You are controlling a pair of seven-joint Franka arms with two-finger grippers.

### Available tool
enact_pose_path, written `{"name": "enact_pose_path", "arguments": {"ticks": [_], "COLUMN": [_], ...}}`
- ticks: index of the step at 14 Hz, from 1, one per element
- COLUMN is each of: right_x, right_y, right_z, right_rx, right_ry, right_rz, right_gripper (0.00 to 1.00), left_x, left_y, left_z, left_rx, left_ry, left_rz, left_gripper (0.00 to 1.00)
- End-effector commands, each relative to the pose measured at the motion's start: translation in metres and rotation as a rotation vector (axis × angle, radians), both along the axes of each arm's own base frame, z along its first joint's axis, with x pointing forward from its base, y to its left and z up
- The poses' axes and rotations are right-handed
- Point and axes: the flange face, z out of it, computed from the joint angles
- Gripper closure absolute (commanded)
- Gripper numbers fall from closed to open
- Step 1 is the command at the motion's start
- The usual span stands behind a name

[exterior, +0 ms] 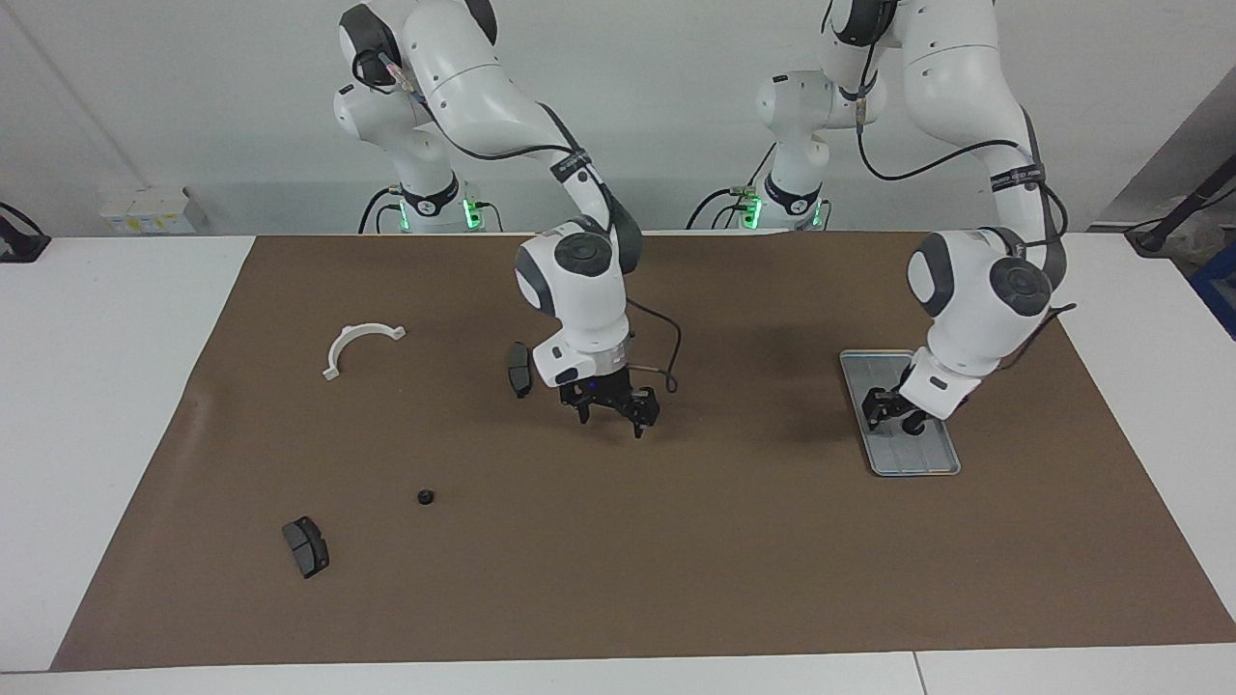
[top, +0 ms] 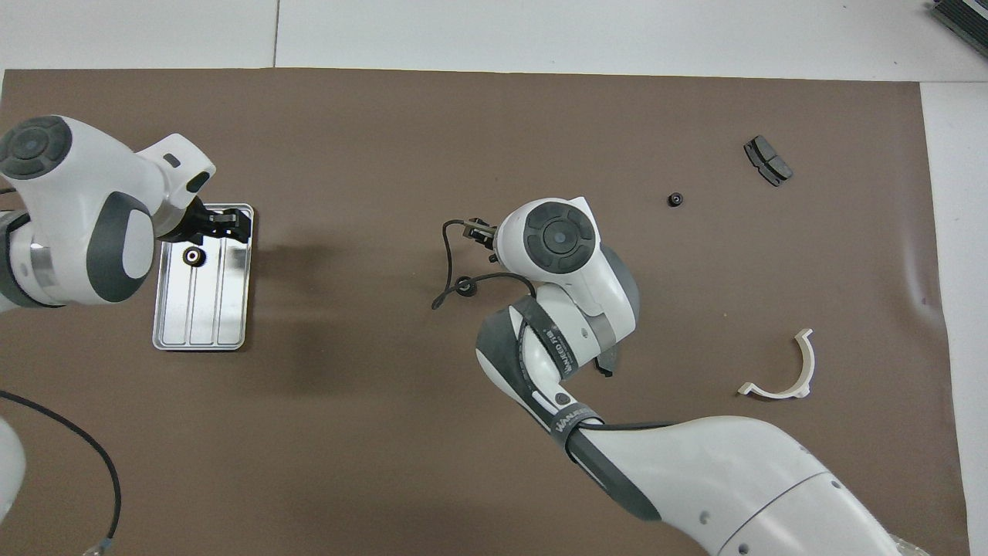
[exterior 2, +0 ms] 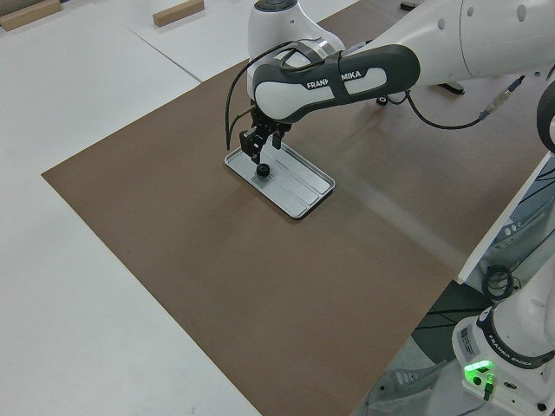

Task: Pick bearing gear from pile to tray

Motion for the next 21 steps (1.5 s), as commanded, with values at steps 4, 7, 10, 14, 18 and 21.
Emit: {"name": "enact_pose_path", "arguments": {"ticks": [4,7,10,14,18,21], "right_x": [0.043,0.066,0.076,0.090,0.091,0.090], "right_y": [-0.102,-0.168,-0.202,-0.223,-0.238,-0.241], "right_z": [-0.002,0.002,-0.005,-0.013,-0.018,-0.021], "right_rx": [-0.083,-0.111,-0.134,-0.147,-0.154,-0.154], "right_ry": [0.027,0.018,0.021,0.060,0.067,0.072], "right_rz": [0.212,0.290,0.359,0.410,0.420,0.428], "right_gripper": [0.00,0.00,0.00,0.23,0.25,0.28], "left_x": [-0.043,-0.066,-0.074,-0.079,-0.078,-0.090], "left_y": [-0.165,-0.223,-0.254,-0.272,-0.276,-0.295], "left_z": [0.009,0.000,-0.001,-0.008,-0.020,-0.037], "left_rx": [-0.006,-0.018,-0.085,-0.115,-0.118,-0.108], "left_ry": [-0.011,-0.029,-0.061,-0.086,-0.094,-0.075], "left_rz": [0.114,0.069,0.068,0.039,0.023,-0.009], "left_gripper": [0.31,0.35,0.35,0.35,0.35,0.35]}}
